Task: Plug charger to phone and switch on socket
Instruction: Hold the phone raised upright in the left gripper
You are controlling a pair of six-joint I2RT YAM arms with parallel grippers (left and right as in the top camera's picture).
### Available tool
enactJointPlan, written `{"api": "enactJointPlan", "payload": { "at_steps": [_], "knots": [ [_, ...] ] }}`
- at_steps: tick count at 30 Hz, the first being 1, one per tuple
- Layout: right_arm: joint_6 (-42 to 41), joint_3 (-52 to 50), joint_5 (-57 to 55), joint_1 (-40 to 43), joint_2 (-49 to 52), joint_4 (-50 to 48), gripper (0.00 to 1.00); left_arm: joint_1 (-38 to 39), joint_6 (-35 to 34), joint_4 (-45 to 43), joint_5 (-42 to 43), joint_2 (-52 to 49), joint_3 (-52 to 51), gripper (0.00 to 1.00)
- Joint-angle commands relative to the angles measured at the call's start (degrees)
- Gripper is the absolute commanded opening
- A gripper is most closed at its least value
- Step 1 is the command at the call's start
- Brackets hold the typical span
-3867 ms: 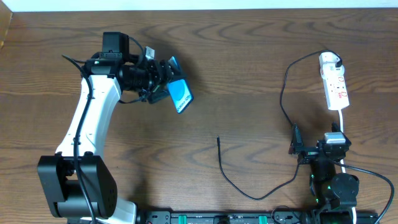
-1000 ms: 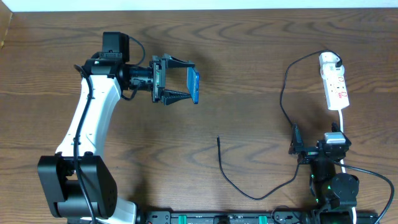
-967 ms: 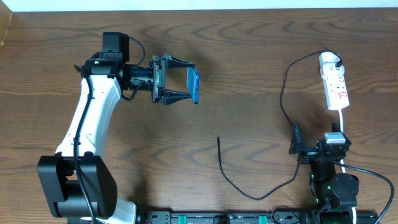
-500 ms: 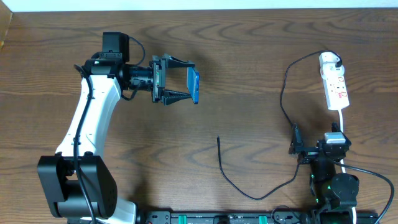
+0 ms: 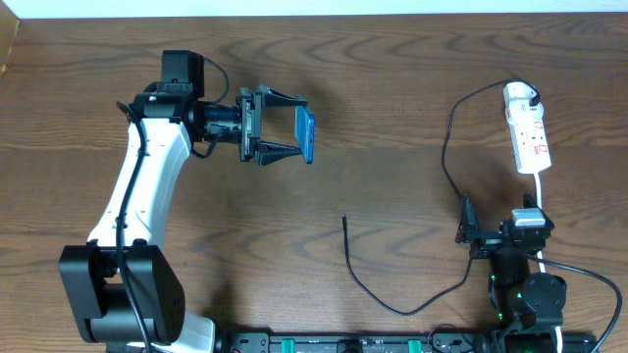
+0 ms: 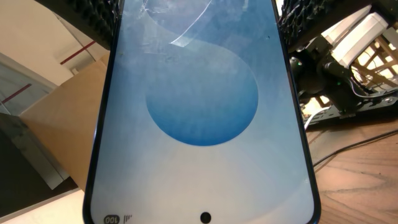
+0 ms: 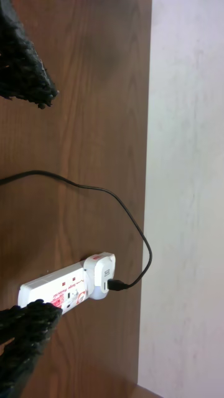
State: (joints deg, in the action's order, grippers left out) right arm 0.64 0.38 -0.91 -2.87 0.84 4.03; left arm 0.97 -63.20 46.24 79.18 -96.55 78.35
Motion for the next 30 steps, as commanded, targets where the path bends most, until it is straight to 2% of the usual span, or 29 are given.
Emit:
{"api": "enactJointPlan", "payload": {
  "at_steps": [1, 30],
  "knots": [
    [-0.37, -0.07, -0.44, -0.39, -0.46, 0.22, 0.99, 0.09, -0.11, -0.07, 2.67, 1.20, 0.33, 0.07],
    [-0.39, -0.07, -0.44, -0.39, -0.46, 0.22, 0.99, 0.09, -0.02, -0.09, 0.39, 1.20, 0.31, 0.07]
  ]
}}
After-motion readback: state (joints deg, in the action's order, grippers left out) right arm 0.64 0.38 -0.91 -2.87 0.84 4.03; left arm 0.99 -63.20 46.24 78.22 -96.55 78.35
